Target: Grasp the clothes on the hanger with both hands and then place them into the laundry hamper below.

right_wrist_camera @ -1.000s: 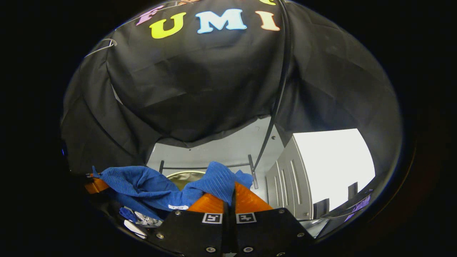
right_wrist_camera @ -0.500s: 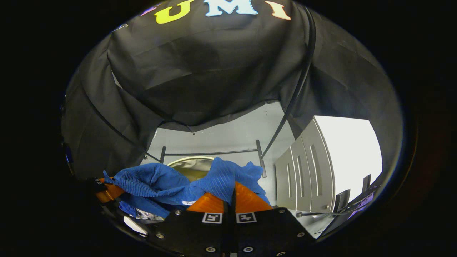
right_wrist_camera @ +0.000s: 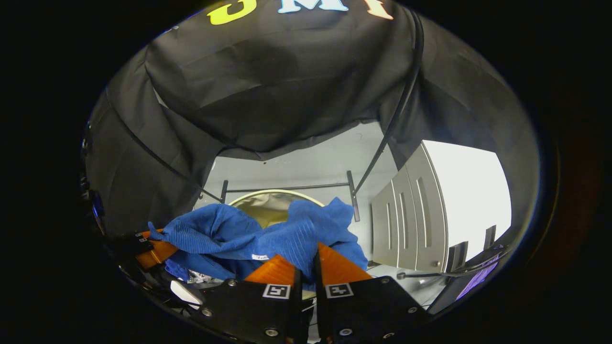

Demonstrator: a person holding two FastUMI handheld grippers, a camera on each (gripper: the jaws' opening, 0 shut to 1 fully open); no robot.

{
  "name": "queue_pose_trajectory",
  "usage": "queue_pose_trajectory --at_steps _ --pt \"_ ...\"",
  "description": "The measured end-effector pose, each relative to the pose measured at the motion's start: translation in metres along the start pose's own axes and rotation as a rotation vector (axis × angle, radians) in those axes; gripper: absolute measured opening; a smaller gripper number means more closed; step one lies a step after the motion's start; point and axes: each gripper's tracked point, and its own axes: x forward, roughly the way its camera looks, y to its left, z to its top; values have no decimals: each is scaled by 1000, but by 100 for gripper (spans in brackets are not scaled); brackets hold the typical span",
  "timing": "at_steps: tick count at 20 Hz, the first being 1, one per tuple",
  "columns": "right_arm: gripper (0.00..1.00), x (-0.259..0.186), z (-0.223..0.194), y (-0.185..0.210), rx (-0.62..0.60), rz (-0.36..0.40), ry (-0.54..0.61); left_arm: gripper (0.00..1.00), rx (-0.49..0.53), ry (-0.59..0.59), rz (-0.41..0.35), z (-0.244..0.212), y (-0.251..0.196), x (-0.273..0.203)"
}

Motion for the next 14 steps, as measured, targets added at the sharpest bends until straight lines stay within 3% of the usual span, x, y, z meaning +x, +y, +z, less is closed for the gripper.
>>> queue_pose_trajectory --at_steps 2,3,4,5,6,9,10,11,12,14 --pt "17 -8 -3 7 -8 15 12 9 38 0 -14 -4 -1 -4" --pt "12 -11 -5 10 -16 19 22 10 47 1 -35 -7 -5 -5" --pt "25 -14 -9 11 -24 17 33 17 57 0 -55 -8 -11 -7" --pt "23 -17 -8 11 -30 15 29 21 62 -5 -67 -9 -14 -10" --pt "29 -18 -6 13 -33 18 20 25 69 -8 -82 -9 -17 -12" --pt "53 -28 5 17 -30 43 -9 67 104 -17 -105 -9 -24 -21" --pt "70 -34 9 12 -27 39 -24 82 115 -20 -99 -8 -23 -29" --pt "77 -40 15 4 -23 26 -44 96 125 -27 -91 -9 -24 -24" --pt "88 -47 21 -5 -19 9 -63 96 134 -37 -85 -7 -27 -30" --pt "95 -62 31 -29 -13 -27 -105 96 146 -58 -74 3 -34 -42"
